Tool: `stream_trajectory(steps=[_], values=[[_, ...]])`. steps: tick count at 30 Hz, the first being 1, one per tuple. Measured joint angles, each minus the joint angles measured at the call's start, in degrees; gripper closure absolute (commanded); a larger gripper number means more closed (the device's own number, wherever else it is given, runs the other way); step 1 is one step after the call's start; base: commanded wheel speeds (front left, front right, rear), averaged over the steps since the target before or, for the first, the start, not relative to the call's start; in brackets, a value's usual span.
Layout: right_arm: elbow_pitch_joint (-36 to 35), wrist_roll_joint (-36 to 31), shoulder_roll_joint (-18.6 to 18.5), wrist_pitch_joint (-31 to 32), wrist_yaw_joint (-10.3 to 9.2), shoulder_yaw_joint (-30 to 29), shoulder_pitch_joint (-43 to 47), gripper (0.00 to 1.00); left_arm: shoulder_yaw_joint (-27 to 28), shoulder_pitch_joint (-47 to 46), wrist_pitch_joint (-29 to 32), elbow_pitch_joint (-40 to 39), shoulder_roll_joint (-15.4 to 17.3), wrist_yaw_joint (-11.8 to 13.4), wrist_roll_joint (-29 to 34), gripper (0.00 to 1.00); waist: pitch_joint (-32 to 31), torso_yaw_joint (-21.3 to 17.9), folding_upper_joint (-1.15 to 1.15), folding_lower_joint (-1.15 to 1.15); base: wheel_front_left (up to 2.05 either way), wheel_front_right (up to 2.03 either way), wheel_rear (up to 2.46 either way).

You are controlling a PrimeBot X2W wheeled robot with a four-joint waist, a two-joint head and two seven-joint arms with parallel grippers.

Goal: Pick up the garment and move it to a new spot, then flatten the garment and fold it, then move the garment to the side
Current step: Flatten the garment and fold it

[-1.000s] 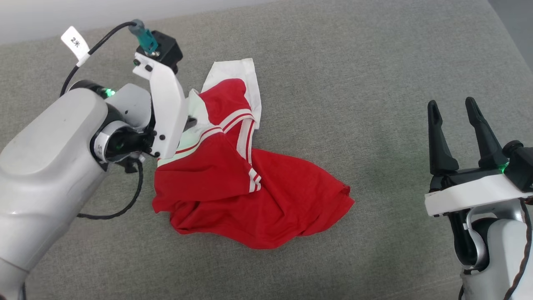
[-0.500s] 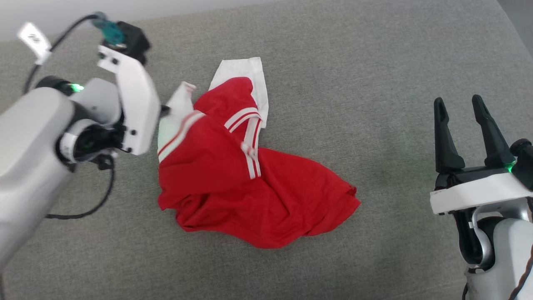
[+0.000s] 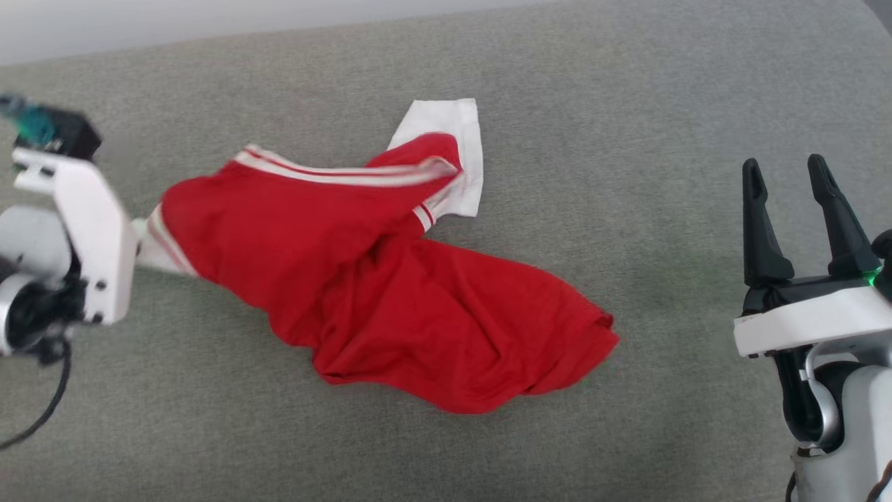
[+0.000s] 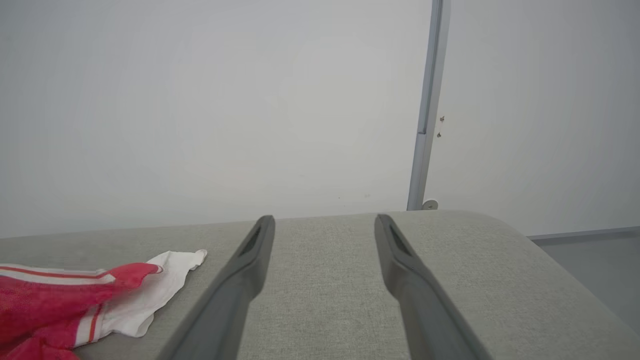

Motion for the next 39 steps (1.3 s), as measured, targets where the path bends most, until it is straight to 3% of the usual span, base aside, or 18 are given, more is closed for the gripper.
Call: stream_trajectory(steps=[8, 16, 17, 19, 20, 28, 39], values=[[-0.24, 0.00, -0.11, 0.65, 0.00, 0.82, 0.00, 0.00, -0.46, 9.50, 0.71, -3.57, 5.53, 6.98, -4.08, 1.00, 0.08, 1.73, 0.00, 0.00, 0.00, 0.00, 0.00], [0.11, 0.00, -0.34, 1.07, 0.00, 1.76, 0.07, 0.00, -0.02, 15.46, -1.66, -0.81, 3.53, 8.56, -9.17, 1.00, -0.48, 2.78, 0.00, 0.00, 0.00, 0.00, 0.00], [0.13, 0.00, -0.38, 1.08, 0.00, 1.86, 0.08, 0.00, 0.21, 15.51, -1.79, -0.46, 3.34, 8.70, -9.39, 0.91, -0.59, 2.85, 0.00, 0.00, 0.00, 0.00, 0.00], [0.18, 0.00, -0.53, 1.23, 0.00, 2.13, 0.13, 0.00, 0.76, 15.41, -2.68, -0.48, 3.27, 8.77, -9.43, 0.13, -0.84, 3.02, 0.00, 0.00, 0.00, 0.00, 0.00], [0.19, 0.00, -0.54, 1.23, 0.00, 2.33, 0.15, 0.00, 1.02, 15.10, -2.81, -0.62, 3.31, 8.87, -9.36, 0.00, -0.99, 3.10, 0.00, 0.00, 0.00, 0.00, 0.00], [0.34, 0.16, -1.20, 1.82, 0.00, 3.68, 0.41, 0.00, 2.91, 8.56, -2.69, -5.25, 3.92, 8.59, -6.79, 0.00, -2.05, 3.52, 0.00, 0.00, 0.00, 0.00, 0.00], [0.12, 0.70, -1.59, 2.33, 0.00, 5.37, -0.97, 0.00, -0.01, -1.01, -0.22, 3.24, -3.49, 3.49, -0.59, 0.00, 0.38, 2.24, 0.00, 0.00, 0.00, 0.00, 0.00]])
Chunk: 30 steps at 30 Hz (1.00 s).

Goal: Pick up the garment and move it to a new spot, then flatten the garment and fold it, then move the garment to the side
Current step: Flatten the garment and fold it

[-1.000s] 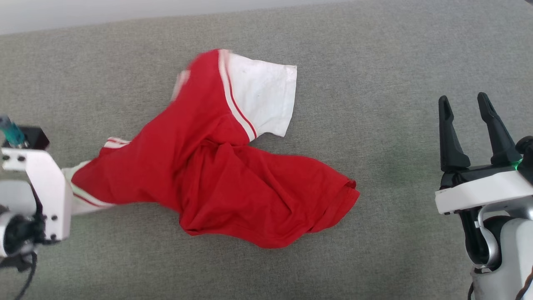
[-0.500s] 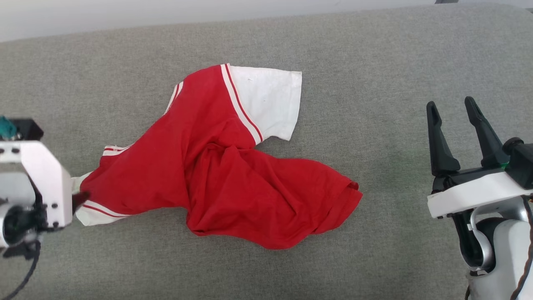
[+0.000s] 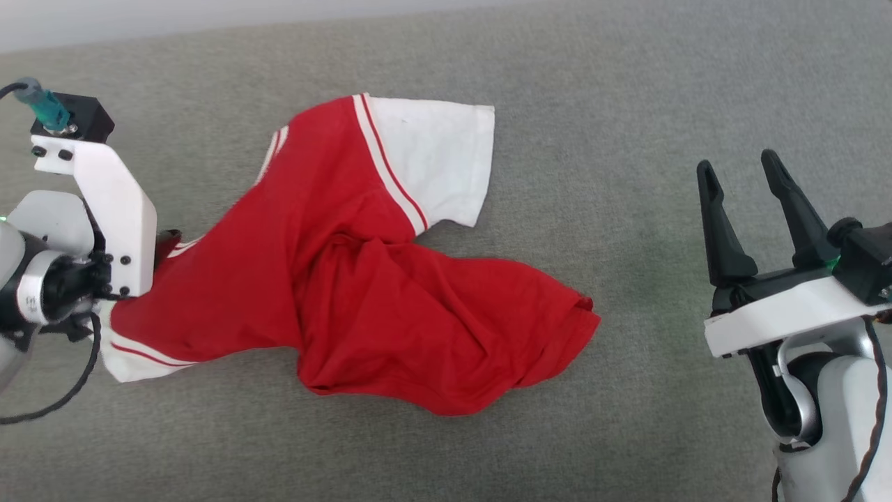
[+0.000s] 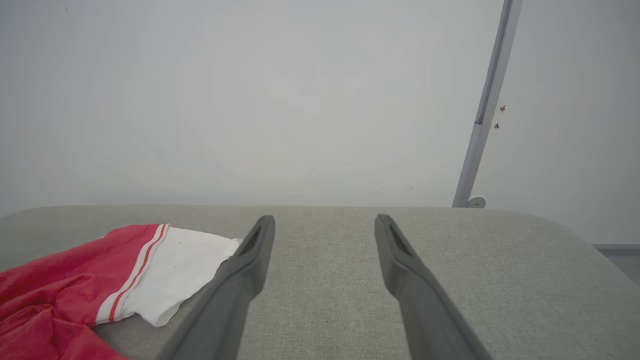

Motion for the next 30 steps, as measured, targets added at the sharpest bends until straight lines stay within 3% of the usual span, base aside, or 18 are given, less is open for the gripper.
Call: stream_trajectory(steps=[8, 16, 17, 25, 30], values=[[-0.12, 0.04, 0.08, -0.11, 0.00, 0.00, -1.41, 0.00, -4.15, -3.55, 4.09, 13.28, -3.41, -2.50, 3.72, 0.00, 3.53, -2.20, 0.00, 0.00, 0.00, 0.00, 0.00], [-0.22, 0.07, 0.07, -0.46, 0.00, -0.19, -1.86, 0.00, -3.30, -5.53, 4.53, 22.56, -6.80, -5.26, 1.90, 0.00, 5.99, -3.09, 0.01, 0.00, 0.00, 0.00, 0.00], [-0.23, 0.05, 0.04, -0.45, 0.00, -0.25, -2.08, 0.00, -2.60, -5.55, 4.72, 23.57, -7.25, -5.55, 0.40, 1.00, 6.17, -3.06, 0.01, 0.00, 0.00, 0.00, 0.00], [-0.33, -0.10, -0.03, -0.10, 0.00, -0.49, -2.68, 0.00, -2.10, -7.02, 5.15, 26.61, -10.17, -9.56, -1.32, 1.00, 6.63, -1.76, 0.01, 0.00, 0.00, 0.00, 0.00], [-0.35, -0.12, -0.02, -0.01, 0.00, -0.65, -2.99, 0.00, -1.76, -8.06, 3.01, 28.00, -10.82, -10.72, -1.13, 1.00, 6.67, -1.08, 0.01, 0.00, 0.00, 0.00, 0.00]])
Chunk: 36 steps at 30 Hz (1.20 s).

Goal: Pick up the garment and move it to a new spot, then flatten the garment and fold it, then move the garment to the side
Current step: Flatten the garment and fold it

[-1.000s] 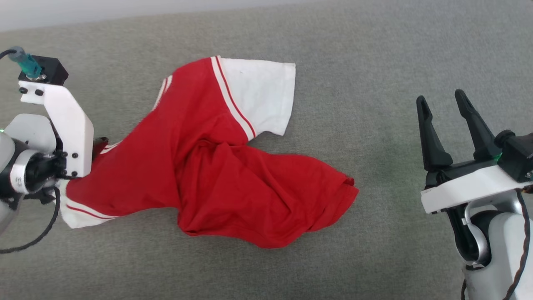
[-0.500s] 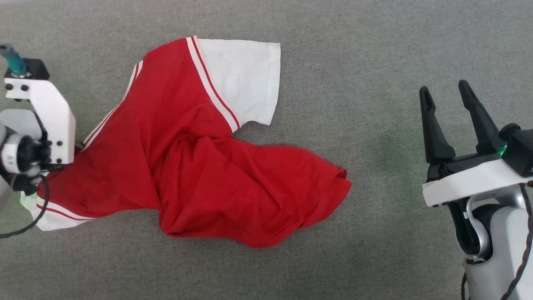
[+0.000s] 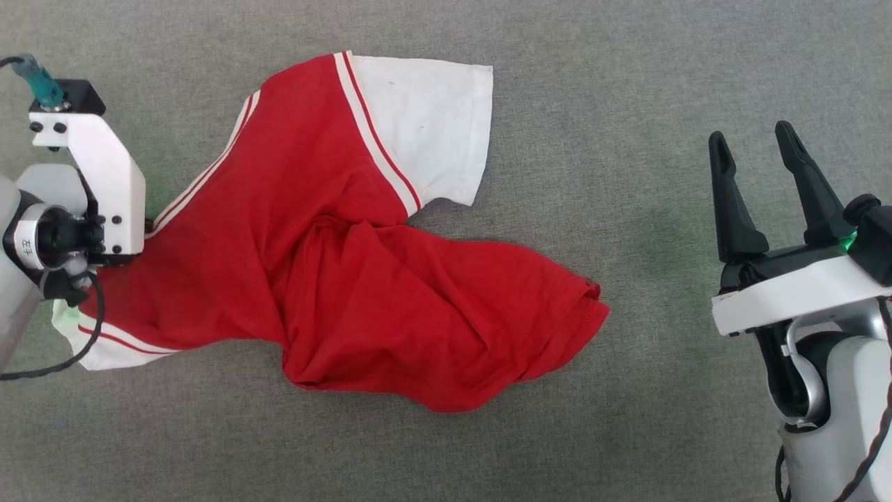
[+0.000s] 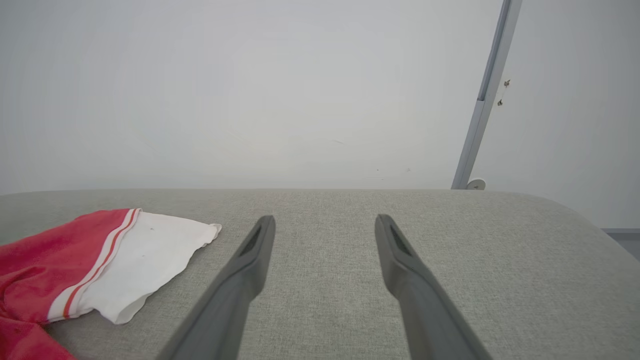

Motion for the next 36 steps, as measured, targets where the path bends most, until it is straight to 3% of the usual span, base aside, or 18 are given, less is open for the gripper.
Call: stream_trajectory(steps=[9, 16, 23, 24, 25, 36], values=[[-0.04, 0.01, 0.00, 0.01, 0.00, -0.14, -0.19, 0.00, 0.10, -3.22, -4.79, 1.91, 0.85, -0.74, 2.92, 1.00, -0.04, 0.36, 0.00, 0.00, 0.00, 0.00, 0.00], [-0.24, 0.02, 0.08, 0.01, 0.00, -0.10, -0.68, 0.00, 0.41, -8.17, -13.00, 4.94, 1.48, -1.27, 8.06, 1.00, 0.67, -0.23, 0.00, 0.00, 0.00, 0.00, 0.00], [-0.27, 0.02, 0.14, 0.02, 0.00, 0.04, -0.80, 0.00, 0.81, -9.09, -16.58, 10.91, -0.69, -2.58, 8.23, 1.00, 0.91, -0.86, 0.00, 0.00, 0.00, 0.00, 0.00], [-0.24, 0.02, 0.11, 0.09, 0.00, 0.11, -0.79, 0.00, 0.87, -9.07, -16.78, 11.50, -1.14, -2.92, 8.05, 0.58, 0.78, -0.78, 0.00, 0.00, 0.00, 0.00, 0.00], [-0.19, 0.02, 0.03, 0.24, 0.00, 0.26, -0.78, 0.00, 1.10, -9.03, -17.50, 11.87, -1.62, -3.42, 7.60, 0.00, 0.59, -0.68, 0.00, 0.00, 0.00, 0.00, 0.00], [-0.16, 2.80, -3.24, 5.68, 0.00, 8.00, 0.74, 0.00, 2.93, -6.86, -26.75, 11.94, -4.65, -7.05, 5.64, 0.00, -4.16, 1.90, 0.00, 0.00, 0.00, 0.00, 0.00]])
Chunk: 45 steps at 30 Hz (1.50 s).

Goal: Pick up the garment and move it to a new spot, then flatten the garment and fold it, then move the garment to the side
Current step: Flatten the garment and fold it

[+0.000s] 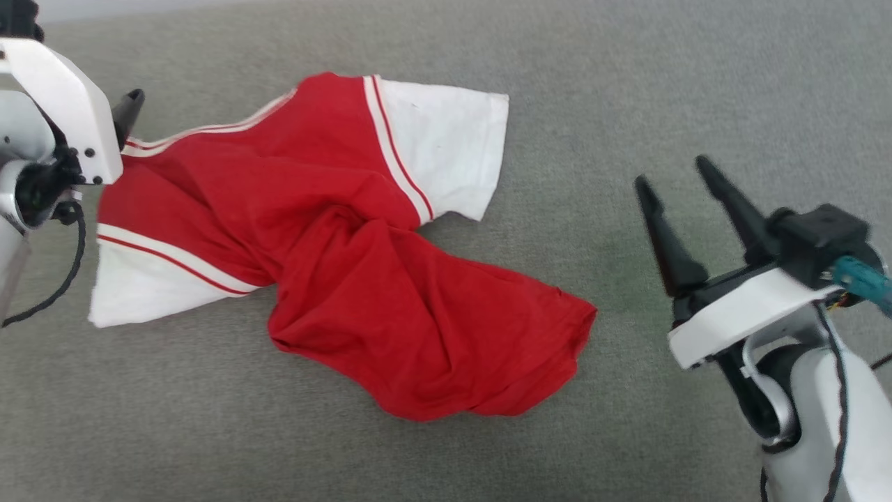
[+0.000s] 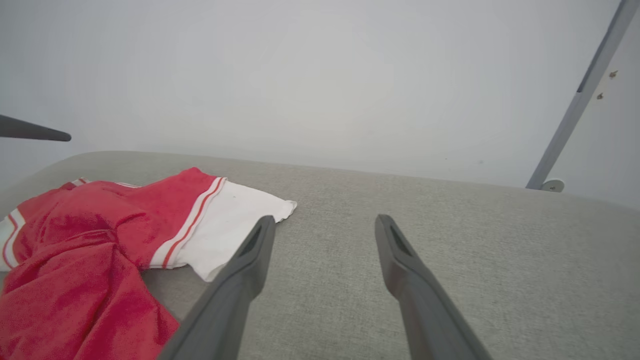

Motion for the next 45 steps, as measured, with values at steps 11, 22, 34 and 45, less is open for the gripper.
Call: stream_trajectory(steps=[11, 22, 34, 45], values=[[-0.21, 10.50, -6.49, 16.03, 0.00, 10.82, 3.54, 0.00, 0.38, 9.51, -14.60, -11.29, 1.30, 0.89, 1.74, 0.00, -6.12, 5.13, 0.00, 0.00, 0.00, 0.00, 0.00], [2.85, 13.59, -9.91, 27.76, 0.00, 13.95, 3.19, 0.00, 1.71, 20.69, -25.12, -23.07, 4.15, 6.61, 2.00, 0.00, -8.28, 9.77, 0.00, 0.00, 0.00, 0.00, 0.00], [13.08, 14.05, -11.28, 35.49, 0.00, 19.45, -1.90, 0.00, 5.71, 33.21, -35.49, -34.78, 6.65, 14.00, 1.76, 0.00, -8.41, 13.61, 0.00, 0.00, 0.00, 0.00, 0.00], [21.12, 16.60, -11.69, 38.72, -0.01, 23.97, -6.23, 1.00, 19.58, 48.32, -36.43, -44.03, 2.29, 17.59, 9.14, 0.00, -9.71, 15.19, 0.00, 0.00, 0.00, 0.00, 0.00]])
